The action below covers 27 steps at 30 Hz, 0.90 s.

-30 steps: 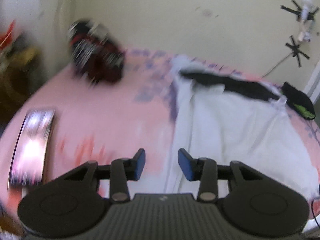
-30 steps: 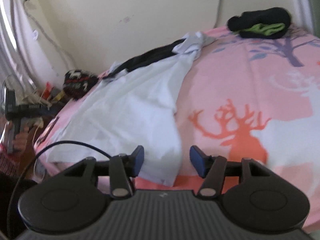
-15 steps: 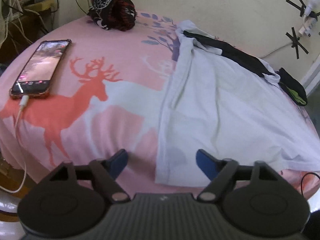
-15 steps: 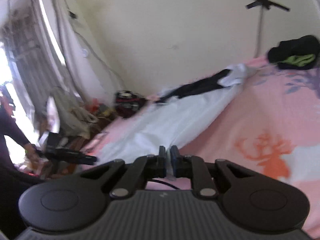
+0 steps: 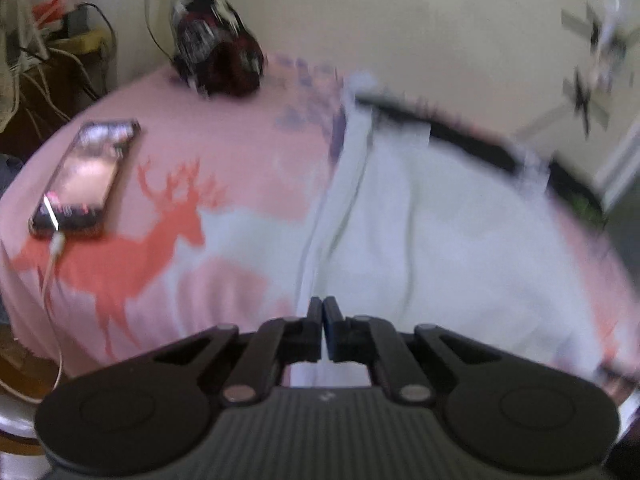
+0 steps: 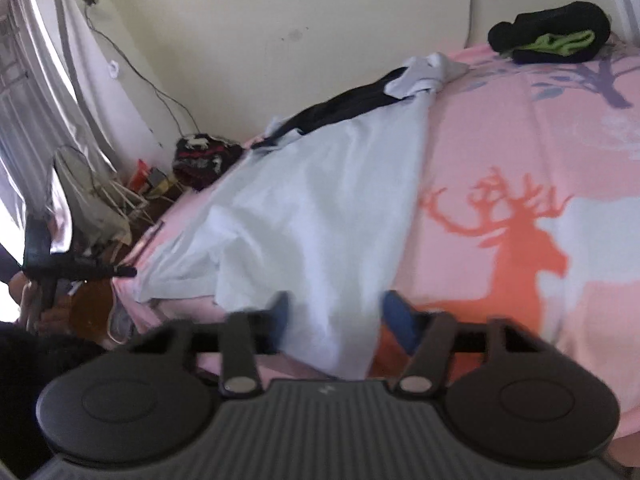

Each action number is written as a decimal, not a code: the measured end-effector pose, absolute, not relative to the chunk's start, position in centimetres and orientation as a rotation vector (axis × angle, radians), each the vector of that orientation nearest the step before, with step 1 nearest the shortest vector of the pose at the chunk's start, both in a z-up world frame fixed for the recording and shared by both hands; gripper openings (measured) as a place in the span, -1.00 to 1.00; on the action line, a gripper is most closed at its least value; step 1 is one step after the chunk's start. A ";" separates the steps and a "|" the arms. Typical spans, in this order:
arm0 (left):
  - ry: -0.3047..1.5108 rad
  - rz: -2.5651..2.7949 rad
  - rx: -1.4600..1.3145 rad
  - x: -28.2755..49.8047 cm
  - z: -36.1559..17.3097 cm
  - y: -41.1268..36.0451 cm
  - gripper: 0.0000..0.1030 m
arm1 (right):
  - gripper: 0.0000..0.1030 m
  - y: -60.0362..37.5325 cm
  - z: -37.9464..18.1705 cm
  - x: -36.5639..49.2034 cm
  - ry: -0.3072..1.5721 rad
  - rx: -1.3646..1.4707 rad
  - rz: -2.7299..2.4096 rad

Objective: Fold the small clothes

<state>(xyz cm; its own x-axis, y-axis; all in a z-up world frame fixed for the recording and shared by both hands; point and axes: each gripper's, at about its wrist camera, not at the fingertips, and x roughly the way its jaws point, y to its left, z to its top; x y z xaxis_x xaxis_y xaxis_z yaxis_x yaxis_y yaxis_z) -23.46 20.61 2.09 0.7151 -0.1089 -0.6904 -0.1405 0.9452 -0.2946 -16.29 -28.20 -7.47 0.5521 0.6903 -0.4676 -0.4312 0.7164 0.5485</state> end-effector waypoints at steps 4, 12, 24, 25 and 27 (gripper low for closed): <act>0.675 0.073 -0.397 -23.1 4.7 22.8 -0.96 | -0.89 -29.3 -6.9 -15.7 0.697 0.510 0.721; 0.810 0.112 -0.357 -20.6 3.1 22.8 -0.86 | -0.89 -30.4 -1.8 -13.1 0.494 0.510 0.751; 0.954 0.032 -0.461 -23.9 -0.9 22.5 -0.17 | -0.89 -28.8 -2.3 -9.2 0.506 0.538 0.822; 0.954 0.018 -0.490 -23.9 -1.2 22.5 -0.16 | -0.89 -28.7 -2.4 -9.0 0.510 0.543 0.825; 0.964 -0.015 -0.539 -23.8 -1.8 22.6 -0.14 | -0.89 -28.6 -2.7 -8.7 0.518 0.550 0.826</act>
<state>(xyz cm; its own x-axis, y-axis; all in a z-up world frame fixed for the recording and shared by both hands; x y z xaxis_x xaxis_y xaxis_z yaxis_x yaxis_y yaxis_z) -23.83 22.57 -1.82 0.5810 -0.2464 -0.7757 -0.2223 0.8688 -0.4425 -8.74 -28.62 -2.68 0.5721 0.7923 -0.2119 -0.5361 0.5568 0.6345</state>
